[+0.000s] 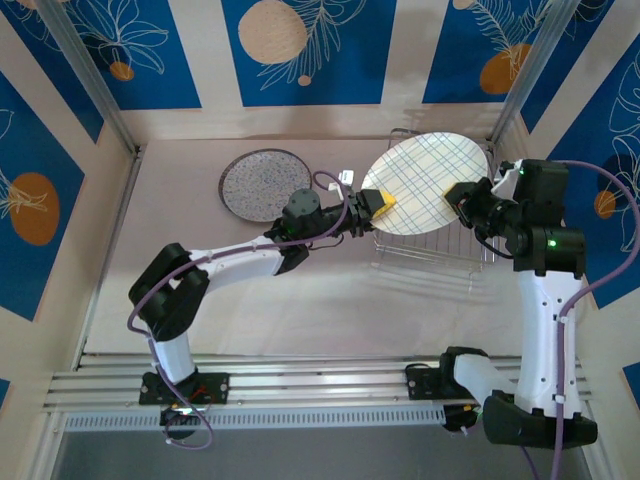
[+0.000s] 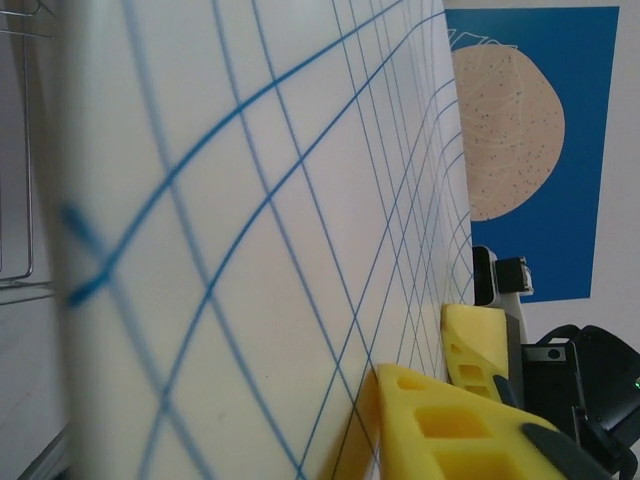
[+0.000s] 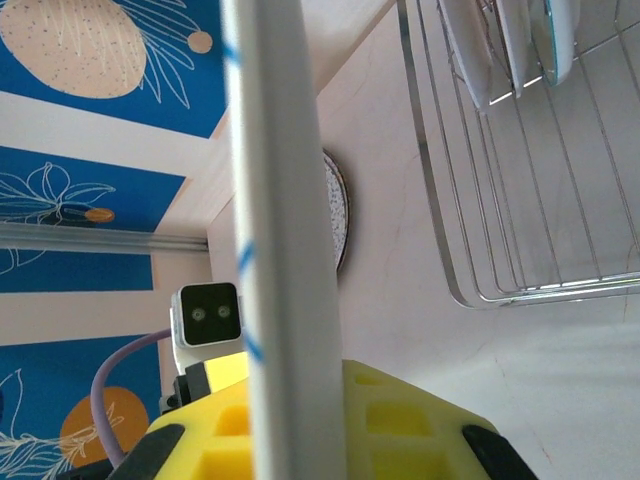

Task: Unload the plates from the dish rack

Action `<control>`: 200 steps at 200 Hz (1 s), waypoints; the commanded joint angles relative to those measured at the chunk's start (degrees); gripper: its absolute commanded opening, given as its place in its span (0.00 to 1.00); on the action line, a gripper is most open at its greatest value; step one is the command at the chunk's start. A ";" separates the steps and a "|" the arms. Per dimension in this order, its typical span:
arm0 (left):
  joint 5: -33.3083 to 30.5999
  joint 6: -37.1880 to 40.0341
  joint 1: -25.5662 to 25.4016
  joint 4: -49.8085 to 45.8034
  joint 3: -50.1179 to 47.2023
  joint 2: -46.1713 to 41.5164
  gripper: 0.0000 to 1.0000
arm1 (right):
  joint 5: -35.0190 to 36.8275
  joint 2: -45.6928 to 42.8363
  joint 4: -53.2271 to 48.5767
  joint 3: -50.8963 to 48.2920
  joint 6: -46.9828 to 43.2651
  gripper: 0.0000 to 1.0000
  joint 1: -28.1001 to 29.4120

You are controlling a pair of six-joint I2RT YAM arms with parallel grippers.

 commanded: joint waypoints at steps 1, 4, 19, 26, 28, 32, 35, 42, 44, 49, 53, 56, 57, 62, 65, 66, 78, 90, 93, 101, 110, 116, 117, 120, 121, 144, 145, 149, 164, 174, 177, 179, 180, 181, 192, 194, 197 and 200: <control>1.00 2.07 0.35 -0.15 -1.23 -1.53 0.37 | -2.30 -0.85 1.83 -0.12 -3.44 0.00 -1.42; 1.07 2.18 0.36 -0.25 -1.25 -1.65 0.37 | -2.44 -0.86 1.83 -0.13 -3.61 0.00 -1.59; 1.32 2.41 0.62 -0.92 -1.43 -2.06 0.38 | -3.32 -0.72 2.01 -0.21 -4.08 0.00 -2.31; 1.45 2.53 0.65 -1.17 -1.43 -2.18 0.38 | -3.68 -0.51 2.10 -0.22 -4.18 0.00 -2.42; 1.46 2.60 0.63 -1.26 -1.43 -2.15 0.38 | -3.77 -0.51 2.14 -0.22 -4.19 0.00 -2.42; 1.54 2.66 0.68 -1.34 -1.43 -2.25 0.38 | -3.88 -0.47 2.26 -0.28 -4.20 0.00 -2.42; 1.54 2.61 0.67 -1.38 -1.50 -2.23 0.38 | -3.95 -0.45 2.31 -0.30 -4.20 0.00 -2.38; 1.50 2.66 0.69 -1.40 -1.52 -2.27 0.38 | -3.97 -0.45 2.42 -0.39 -4.20 0.00 -2.46; 1.54 2.63 0.71 -1.45 -1.58 -2.28 0.38 | -3.97 -0.41 2.42 -0.46 -4.20 0.00 -2.50; 1.56 2.62 0.72 -1.60 -1.61 -2.33 0.38 | -3.71 -0.45 2.32 -0.46 -4.28 0.00 -2.51; 1.52 2.67 0.65 -1.64 -1.69 -2.39 0.37 | -3.55 -0.45 2.27 -0.45 -4.35 0.00 -2.57; 1.50 2.68 0.70 -1.73 -1.69 -2.45 0.37 | -3.46 -0.45 2.27 -0.40 -4.46 0.00 -2.59; 1.48 2.68 0.75 -1.73 -1.69 -2.45 0.37 | -3.45 -0.45 2.27 -0.40 -4.50 0.00 -2.64; 1.55 2.71 0.77 -1.78 -1.70 -2.45 0.35 | -3.60 -0.45 2.35 -0.43 -4.56 0.00 -2.73; 1.53 2.76 0.76 -1.82 -1.63 -2.44 0.34 | -3.75 -0.41 2.43 -0.43 -4.59 0.00 -2.77; 1.58 2.77 0.74 -1.82 -1.62 -2.45 0.34 | -3.75 -0.41 2.43 -0.43 -4.59 0.00 -2.77; 1.96 3.01 0.76 -2.07 -1.07 -2.21 0.31 | -4.87 -0.06 2.62 -0.52 -4.29 0.00 -2.80; 2.16 2.75 0.72 -1.99 -0.52 -1.82 0.28 | -5.29 0.07 2.62 -0.81 -3.97 0.00 -2.77; 2.16 2.72 0.79 -2.00 -0.43 -1.79 0.27 | -5.36 0.08 2.69 -0.95 -3.86 0.00 -2.75; 2.03 2.78 0.78 -2.00 -0.29 -1.76 0.24 | -5.29 -0.01 2.78 -1.25 -3.68 0.00 -2.69; 1.98 2.78 0.77 -1.98 -0.27 -1.84 0.19 | -5.06 -0.10 2.72 -1.42 -3.72 0.00 -2.77; 1.90 2.82 0.79 -2.00 -0.33 -1.89 0.15 | -4.95 -0.10 2.49 -1.38 -3.85 0.00 -2.77; 1.90 2.84 0.80 -2.04 -0.35 -1.86 0.14 | -4.94 -0.06 2.47 -1.33 -3.85 0.00 -2.81; 1.90 2.85 0.79 -2.09 -0.33 -1.85 0.13 | -4.94 0.07 2.32 -1.32 -3.94 0.00 -2.86; 1.90 2.81 0.84 -2.09 -0.31 -1.89 0.13 | -4.90 0.07 2.25 -1.34 -3.98 0.00 -2.86; 1.72 2.77 0.84 -2.09 -0.75 -2.32 0.04 | -4.79 0.77 0.62 -0.68 -4.87 0.00 -2.99; 1.68 2.73 0.82 -2.09 -0.78 -2.30 0.03 | -4.78 0.82 0.57 -0.67 -4.89 0.00 -2.97; 1.58 2.73 0.87 -2.11 -0.88 -2.43 0.01 | -4.62 0.91 0.45 -0.55 -4.90 0.02 -2.95; 1.23 2.60 0.91 -1.92 -0.94 -2.63 0.00 | -3.61 0.83 -0.08 -0.39 -5.07 0.10 -2.94; 0.80 2.28 0.98 -1.29 -1.08 -2.83 0.00 | -3.13 0.61 -0.19 -0.20 -5.16 0.17 -2.94; 0.67 2.13 0.98 -0.99 -1.11 -2.86 0.00 | -2.98 0.60 -0.19 -0.07 -5.24 0.20 -2.95; 0.67 2.06 0.98 -0.78 -1.15 -2.89 0.00 | -2.89 0.60 -0.19 0.02 -5.31 0.21 -2.95; 0.58 1.98 0.98 -0.64 -1.20 -2.89 0.00 | -2.86 0.60 -0.19 0.03 -5.33 0.22 -2.95; 0.54 1.93 0.98 -0.57 -1.23 -2.89 0.00 | -2.85 0.60 -0.23 0.04 -5.33 0.22 -2.90; 0.15 1.16 1.07 0.46 -1.42 -2.78 0.00 | -2.27 0.54 -0.68 0.64 -5.66 0.30 -2.95; 0.12 1.05 1.11 0.64 -1.43 -2.78 0.00 | -2.19 0.52 -0.77 0.72 -5.68 0.31 -2.93; 0.06 0.94 1.11 0.90 -1.43 -2.80 0.00 | -2.14 0.59 -0.77 0.89 -5.76 0.32 -2.89; -0.02 0.76 1.07 1.09 -1.43 -2.81 0.00 | -1.97 0.59 -0.85 1.09 -5.84 0.34 -2.86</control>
